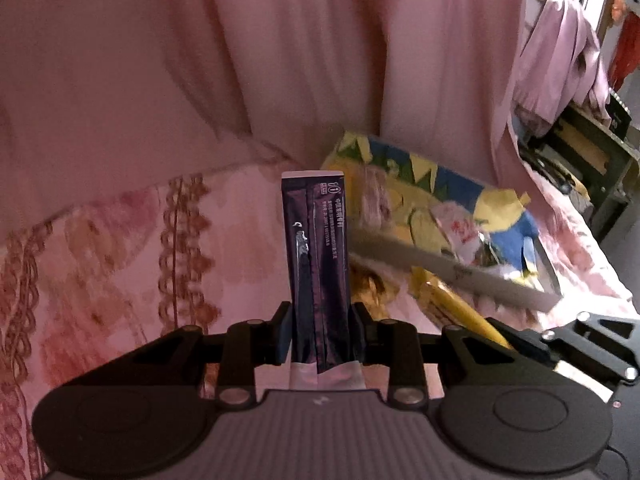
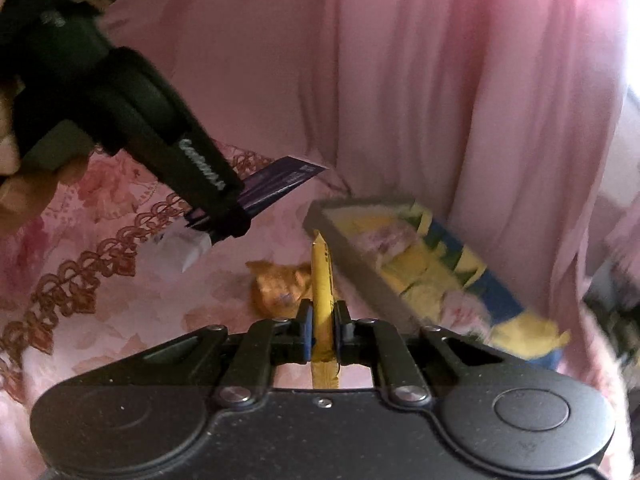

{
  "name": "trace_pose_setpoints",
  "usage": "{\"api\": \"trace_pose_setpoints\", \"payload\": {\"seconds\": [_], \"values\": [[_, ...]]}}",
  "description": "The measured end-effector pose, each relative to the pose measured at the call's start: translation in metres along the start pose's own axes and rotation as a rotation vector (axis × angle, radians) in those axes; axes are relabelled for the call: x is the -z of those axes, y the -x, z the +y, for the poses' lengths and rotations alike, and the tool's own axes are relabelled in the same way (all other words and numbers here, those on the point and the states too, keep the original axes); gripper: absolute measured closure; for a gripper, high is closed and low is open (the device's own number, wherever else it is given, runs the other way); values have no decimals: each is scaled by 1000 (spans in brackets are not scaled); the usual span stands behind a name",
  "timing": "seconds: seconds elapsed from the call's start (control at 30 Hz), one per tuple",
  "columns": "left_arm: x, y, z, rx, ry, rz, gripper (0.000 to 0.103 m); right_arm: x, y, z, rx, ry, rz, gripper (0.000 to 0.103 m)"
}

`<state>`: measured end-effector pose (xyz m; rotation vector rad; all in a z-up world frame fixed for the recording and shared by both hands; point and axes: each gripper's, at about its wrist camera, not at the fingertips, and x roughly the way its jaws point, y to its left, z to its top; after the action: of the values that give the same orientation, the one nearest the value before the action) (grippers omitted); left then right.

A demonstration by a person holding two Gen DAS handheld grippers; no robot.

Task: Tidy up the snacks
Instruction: 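Carry the purple stick pack and gold wrapper into the tray and release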

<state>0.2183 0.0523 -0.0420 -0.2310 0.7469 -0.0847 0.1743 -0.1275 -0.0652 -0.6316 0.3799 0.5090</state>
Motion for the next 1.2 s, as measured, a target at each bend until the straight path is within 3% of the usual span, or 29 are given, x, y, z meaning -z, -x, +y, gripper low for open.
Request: {"api": "trace_pose_setpoints", "payload": {"seconds": [0.1, 0.33, 0.53, 0.7, 1.2], "values": [[-13, -4, -11, -2, -15, -59, 69, -4, 0, -13, 64, 13, -32, 93], [-58, -42, -52, 84, 6, -166, 69, -3, -19, -70, 222, -88, -35, 93], [-91, -77, -93, 201, -32, -193, 69, 12, -41, -127, 312, -228, 22, 92], [-91, -106, -102, 242, -48, -197, 69, 26, -59, -155, 367, -307, 61, 92], [-66, -158, -110, 219, -102, -117, 69, 38, -105, -139, 357, -260, 177, 92]]}}
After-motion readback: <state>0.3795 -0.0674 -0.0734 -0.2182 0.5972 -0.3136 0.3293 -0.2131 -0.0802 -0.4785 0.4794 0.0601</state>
